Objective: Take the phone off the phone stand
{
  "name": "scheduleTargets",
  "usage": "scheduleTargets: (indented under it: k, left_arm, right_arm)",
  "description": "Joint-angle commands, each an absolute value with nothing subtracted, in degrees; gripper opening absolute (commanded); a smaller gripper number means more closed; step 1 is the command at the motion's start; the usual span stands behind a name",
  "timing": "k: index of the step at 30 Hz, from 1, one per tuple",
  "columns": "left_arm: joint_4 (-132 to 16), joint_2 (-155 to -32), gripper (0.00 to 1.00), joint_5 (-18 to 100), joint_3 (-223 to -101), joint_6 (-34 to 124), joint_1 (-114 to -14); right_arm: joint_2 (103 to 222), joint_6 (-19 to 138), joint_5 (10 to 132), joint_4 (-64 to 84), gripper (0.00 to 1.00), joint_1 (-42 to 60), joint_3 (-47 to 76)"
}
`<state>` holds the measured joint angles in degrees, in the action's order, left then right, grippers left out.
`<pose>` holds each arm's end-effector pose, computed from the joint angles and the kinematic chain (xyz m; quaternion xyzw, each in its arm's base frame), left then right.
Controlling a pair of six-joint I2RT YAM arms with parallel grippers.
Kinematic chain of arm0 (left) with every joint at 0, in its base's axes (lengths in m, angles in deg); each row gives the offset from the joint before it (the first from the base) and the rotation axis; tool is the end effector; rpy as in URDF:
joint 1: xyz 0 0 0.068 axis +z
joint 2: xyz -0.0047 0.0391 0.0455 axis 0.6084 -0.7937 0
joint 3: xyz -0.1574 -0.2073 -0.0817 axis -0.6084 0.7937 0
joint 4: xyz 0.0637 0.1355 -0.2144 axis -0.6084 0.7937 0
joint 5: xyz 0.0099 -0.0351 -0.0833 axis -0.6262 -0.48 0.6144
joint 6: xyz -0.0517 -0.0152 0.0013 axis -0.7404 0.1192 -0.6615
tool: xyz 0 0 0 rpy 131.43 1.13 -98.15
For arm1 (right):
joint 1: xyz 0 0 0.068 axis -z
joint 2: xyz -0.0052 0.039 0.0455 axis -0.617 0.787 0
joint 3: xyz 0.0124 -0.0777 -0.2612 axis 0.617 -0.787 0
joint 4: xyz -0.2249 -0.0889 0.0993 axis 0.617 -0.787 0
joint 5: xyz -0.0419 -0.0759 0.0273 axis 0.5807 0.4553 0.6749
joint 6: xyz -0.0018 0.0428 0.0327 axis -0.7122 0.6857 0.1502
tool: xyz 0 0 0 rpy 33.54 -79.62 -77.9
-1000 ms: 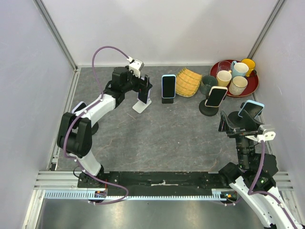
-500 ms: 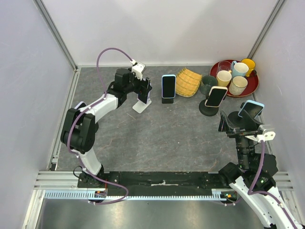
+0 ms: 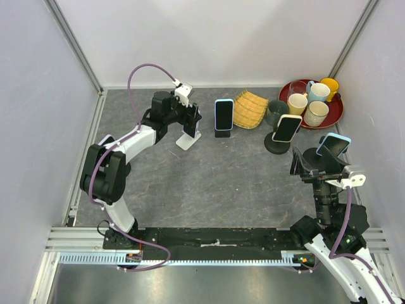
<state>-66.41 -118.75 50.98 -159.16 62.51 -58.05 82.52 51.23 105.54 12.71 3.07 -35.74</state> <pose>0.3801 -0.1544 0.2571 0.2731 0.7724 -0.1986 0.5380 0.0482 0.0139 0.3223 0.0315 0.5459 0.1207 0.8285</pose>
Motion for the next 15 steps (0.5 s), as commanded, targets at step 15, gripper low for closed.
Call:
scheduleTargets:
  k: [15]
  left_arm:
    - [-77.1, -98.5, 0.05, 42.5, -152.7, 57.1, -59.7]
  right_arm:
    - [82.4, 51.8, 104.6, 13.9, 0.98, 2.9, -35.8]
